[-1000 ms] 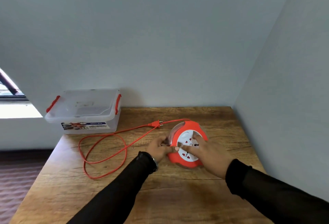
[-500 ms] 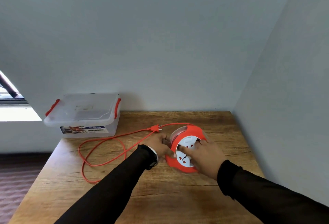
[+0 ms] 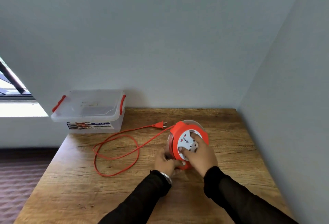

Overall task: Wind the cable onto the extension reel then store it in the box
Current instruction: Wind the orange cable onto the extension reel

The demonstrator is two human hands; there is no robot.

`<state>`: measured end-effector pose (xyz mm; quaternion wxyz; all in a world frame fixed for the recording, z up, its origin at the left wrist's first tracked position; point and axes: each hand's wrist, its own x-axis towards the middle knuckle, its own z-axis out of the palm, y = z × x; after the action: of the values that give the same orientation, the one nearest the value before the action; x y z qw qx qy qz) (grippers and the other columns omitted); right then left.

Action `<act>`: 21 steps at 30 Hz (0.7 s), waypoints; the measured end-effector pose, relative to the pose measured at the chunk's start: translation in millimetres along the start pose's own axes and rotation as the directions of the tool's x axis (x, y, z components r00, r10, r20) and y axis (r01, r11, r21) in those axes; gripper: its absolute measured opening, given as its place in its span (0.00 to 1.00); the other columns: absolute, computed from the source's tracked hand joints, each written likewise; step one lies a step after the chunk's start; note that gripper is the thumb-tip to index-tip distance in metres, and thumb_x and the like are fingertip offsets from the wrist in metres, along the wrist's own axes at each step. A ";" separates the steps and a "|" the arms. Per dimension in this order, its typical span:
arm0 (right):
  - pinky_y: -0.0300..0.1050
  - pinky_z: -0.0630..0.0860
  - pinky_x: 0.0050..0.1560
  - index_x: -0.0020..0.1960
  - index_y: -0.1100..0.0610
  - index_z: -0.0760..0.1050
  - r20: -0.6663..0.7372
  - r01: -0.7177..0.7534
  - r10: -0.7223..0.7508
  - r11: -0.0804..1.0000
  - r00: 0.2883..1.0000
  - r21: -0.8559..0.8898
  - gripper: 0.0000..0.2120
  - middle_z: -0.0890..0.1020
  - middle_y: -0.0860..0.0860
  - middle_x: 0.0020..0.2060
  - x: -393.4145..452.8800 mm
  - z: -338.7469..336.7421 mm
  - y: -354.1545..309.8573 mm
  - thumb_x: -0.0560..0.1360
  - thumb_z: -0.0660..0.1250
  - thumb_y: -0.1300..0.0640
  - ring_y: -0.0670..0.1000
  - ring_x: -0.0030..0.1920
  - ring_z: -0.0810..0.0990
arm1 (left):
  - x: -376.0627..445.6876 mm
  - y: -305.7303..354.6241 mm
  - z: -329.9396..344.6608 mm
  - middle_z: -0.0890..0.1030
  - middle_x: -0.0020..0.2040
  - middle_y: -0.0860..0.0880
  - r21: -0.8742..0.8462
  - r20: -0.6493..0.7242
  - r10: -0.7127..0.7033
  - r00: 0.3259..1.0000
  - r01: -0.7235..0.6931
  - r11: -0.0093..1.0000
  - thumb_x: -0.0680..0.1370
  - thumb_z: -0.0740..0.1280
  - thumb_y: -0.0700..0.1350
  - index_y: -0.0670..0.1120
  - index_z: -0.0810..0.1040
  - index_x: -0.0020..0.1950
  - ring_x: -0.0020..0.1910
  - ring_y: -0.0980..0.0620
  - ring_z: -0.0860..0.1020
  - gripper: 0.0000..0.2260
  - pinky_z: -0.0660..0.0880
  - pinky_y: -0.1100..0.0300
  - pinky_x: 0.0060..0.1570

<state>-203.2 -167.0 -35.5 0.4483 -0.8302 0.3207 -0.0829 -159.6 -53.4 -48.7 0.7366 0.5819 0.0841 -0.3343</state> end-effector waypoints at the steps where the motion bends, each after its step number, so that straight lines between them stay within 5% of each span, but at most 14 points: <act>1: 0.31 0.72 0.45 0.71 0.45 0.65 -0.007 -0.036 0.036 0.996 0.999 0.087 0.33 0.72 0.51 0.68 -1.3 1.9 -2.2 0.69 0.73 0.44 0.52 0.63 0.74 | -1.3 -3.8 0.7 0.80 0.40 0.43 -0.017 -0.013 0.012 1.000 -0.012 1.000 0.65 0.69 0.22 0.41 0.70 0.49 0.32 0.45 0.80 0.20 0.79 0.57 0.27; 5: 0.35 0.74 0.31 0.71 0.49 0.65 0.111 -0.270 0.249 0.809 0.962 0.522 0.33 0.75 0.53 0.64 -6.4 3.6 -18.7 0.69 0.75 0.52 0.47 0.43 0.79 | -5.2 -22.5 4.8 0.81 0.41 0.42 -0.089 -0.074 0.106 0.992 -0.112 0.990 0.64 0.69 0.22 0.42 0.71 0.47 0.39 0.42 0.81 0.21 0.80 0.46 0.42; 7: 0.38 0.68 0.23 0.67 0.53 0.69 0.235 -0.424 0.359 0.671 0.903 0.608 0.28 0.81 0.55 0.40 -5.1 1.9 -25.9 0.71 0.73 0.49 0.47 0.29 0.74 | -8.4 -30.9 8.1 0.81 0.44 0.39 -0.087 -0.120 0.182 0.976 -0.193 0.977 0.64 0.69 0.21 0.42 0.72 0.48 0.44 0.41 0.81 0.21 0.78 0.40 0.48; 9: 0.36 0.61 0.20 0.56 0.57 0.74 0.348 -0.560 0.448 0.538 0.823 0.630 0.19 0.75 0.53 0.26 -4.2 1.3 -30.1 0.73 0.69 0.44 0.47 0.22 0.68 | -9.8 -37.9 11.5 0.81 0.46 0.37 -0.053 -0.178 0.230 0.957 -0.243 0.969 0.65 0.68 0.22 0.43 0.72 0.48 0.46 0.40 0.80 0.20 0.78 0.40 0.49; 11: 0.36 0.60 0.21 0.51 0.57 0.74 0.386 -0.597 0.471 0.474 0.793 0.647 0.16 0.75 0.53 0.25 -4.2 0.2 -31.3 0.75 0.66 0.44 0.48 0.21 0.69 | -10.3 -40.3 12.0 0.81 0.48 0.34 -0.038 -0.204 0.248 0.947 -0.261 0.965 0.66 0.69 0.23 0.43 0.72 0.48 0.46 0.39 0.80 0.19 0.78 0.40 0.48; 14: 0.35 0.61 0.21 0.51 0.60 0.74 0.395 -0.587 0.438 0.543 0.808 0.600 0.11 0.82 0.53 0.29 -9.2 -6.7 -31.7 0.77 0.64 0.51 0.48 0.21 0.74 | -7.1 -34.0 1.7 0.80 0.47 0.32 0.012 -0.141 0.278 0.950 -0.279 0.960 0.65 0.69 0.23 0.42 0.73 0.45 0.46 0.37 0.80 0.17 0.78 0.38 0.48; 18: 0.34 0.62 0.21 0.52 0.59 0.74 0.281 -0.345 0.252 0.865 0.926 0.364 0.09 0.84 0.54 0.37 -18.2 -21.7 -19.2 0.75 0.67 0.55 0.44 0.23 0.74 | -1.6 -9.0 -18.0 0.81 0.43 0.42 0.100 -0.024 0.213 0.977 -0.210 0.973 0.65 0.75 0.31 0.43 0.75 0.46 0.39 0.42 0.82 0.15 0.80 0.47 0.34; 20: 0.35 0.70 0.31 0.60 0.55 0.70 0.135 0.038 -0.034 0.999 0.990 -0.029 0.17 0.82 0.51 0.45 -22.0 -31.0 -7.3 0.73 0.69 0.54 0.43 0.36 0.79 | 4.6 9.8 -26.1 0.78 0.40 0.46 0.168 0.036 0.152 0.988 -0.156 0.973 0.68 0.73 0.30 0.42 0.75 0.46 0.32 0.48 0.80 0.12 0.78 0.56 0.24; 21: 0.36 0.72 0.39 0.64 0.52 0.68 0.129 0.265 -0.240 0.932 0.962 -0.246 0.21 0.80 0.49 0.52 -21.7 -36.6 -2.5 0.73 0.68 0.54 0.45 0.45 0.79 | 7.5 19.8 -29.7 0.77 0.39 0.46 0.218 0.069 0.113 0.991 -0.125 0.968 0.69 0.71 0.30 0.42 0.75 0.45 0.29 0.48 0.79 0.11 0.77 0.58 0.22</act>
<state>-234.6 -178.2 -8.8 0.3358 -0.9193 0.1974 -0.0568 -134.4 -27.2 -45.9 0.6879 0.6547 -0.0096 -0.3131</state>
